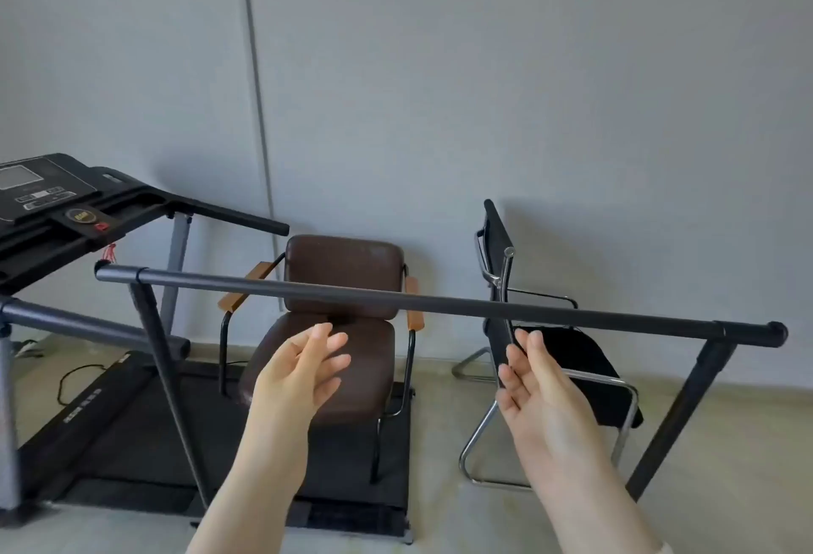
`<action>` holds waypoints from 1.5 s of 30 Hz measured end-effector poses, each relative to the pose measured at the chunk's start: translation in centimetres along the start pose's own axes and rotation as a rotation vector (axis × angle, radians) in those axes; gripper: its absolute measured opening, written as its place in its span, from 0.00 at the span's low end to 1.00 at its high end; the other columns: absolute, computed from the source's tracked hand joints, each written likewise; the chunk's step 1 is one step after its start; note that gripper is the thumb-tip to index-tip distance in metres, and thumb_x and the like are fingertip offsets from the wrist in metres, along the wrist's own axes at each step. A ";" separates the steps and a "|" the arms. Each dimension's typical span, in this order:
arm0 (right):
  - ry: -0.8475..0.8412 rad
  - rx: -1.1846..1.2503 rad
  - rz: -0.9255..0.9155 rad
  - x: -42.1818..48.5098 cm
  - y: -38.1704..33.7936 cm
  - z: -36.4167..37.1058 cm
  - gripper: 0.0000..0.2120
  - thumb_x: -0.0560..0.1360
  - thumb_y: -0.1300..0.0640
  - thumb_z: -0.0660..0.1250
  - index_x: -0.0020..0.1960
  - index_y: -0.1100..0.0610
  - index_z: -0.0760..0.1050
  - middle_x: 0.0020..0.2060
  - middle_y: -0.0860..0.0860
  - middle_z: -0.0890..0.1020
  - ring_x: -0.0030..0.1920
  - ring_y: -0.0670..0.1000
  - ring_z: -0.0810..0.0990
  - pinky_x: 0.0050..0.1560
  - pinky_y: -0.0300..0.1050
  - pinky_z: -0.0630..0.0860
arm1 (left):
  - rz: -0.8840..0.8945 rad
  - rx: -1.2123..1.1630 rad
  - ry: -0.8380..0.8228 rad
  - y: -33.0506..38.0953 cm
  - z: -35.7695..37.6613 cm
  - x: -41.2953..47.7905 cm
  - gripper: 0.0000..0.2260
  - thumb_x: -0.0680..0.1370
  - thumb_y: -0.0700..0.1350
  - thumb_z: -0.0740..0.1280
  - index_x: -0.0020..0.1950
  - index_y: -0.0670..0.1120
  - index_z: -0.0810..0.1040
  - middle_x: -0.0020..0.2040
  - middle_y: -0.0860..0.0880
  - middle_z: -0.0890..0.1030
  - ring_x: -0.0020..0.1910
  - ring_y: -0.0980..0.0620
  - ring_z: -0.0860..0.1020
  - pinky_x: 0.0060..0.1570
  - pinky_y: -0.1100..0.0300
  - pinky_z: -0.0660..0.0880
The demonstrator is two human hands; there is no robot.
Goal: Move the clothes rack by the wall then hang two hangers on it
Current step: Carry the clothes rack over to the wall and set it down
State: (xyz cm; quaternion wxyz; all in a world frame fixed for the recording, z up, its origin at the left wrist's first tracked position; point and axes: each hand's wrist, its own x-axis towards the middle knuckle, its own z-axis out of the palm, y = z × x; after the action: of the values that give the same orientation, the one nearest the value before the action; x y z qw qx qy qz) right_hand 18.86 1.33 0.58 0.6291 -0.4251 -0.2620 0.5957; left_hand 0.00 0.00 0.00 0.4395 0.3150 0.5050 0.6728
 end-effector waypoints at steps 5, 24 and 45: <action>0.013 -0.015 -0.045 1.5 -0.7 0.0 0.07 0.74 0.48 0.62 0.45 0.50 0.76 0.40 0.44 0.77 0.40 0.44 0.74 0.43 0.38 0.69 | 0.014 -0.033 -0.025 0.5 1.1 1.2 0.08 0.77 0.51 0.60 0.51 0.53 0.77 0.50 0.55 0.82 0.50 0.56 0.80 0.45 0.64 0.73; 0.190 -0.133 -0.199 1.9 -2.0 0.3 0.10 0.76 0.51 0.60 0.38 0.52 0.73 0.35 0.46 0.75 0.39 0.44 0.75 0.45 0.38 0.70 | -0.046 -0.109 -0.021 0.4 2.4 2.9 0.09 0.77 0.48 0.63 0.40 0.46 0.76 0.36 0.51 0.78 0.43 0.55 0.78 0.48 0.64 0.74; 0.319 -0.048 -0.351 -5.2 -3.5 1.1 0.10 0.76 0.52 0.60 0.37 0.53 0.70 0.33 0.47 0.73 0.35 0.44 0.73 0.38 0.39 0.68 | -0.037 -0.180 -0.244 3.3 0.7 -0.2 0.09 0.76 0.48 0.63 0.38 0.47 0.78 0.32 0.52 0.73 0.35 0.57 0.72 0.43 0.64 0.70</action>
State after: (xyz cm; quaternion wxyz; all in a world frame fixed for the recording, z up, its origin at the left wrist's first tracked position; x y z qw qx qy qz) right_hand 18.95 -3.22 5.00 0.7461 -0.4767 -0.2434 0.3961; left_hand -0.20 -0.27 3.34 0.5362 0.3443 0.3912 0.6640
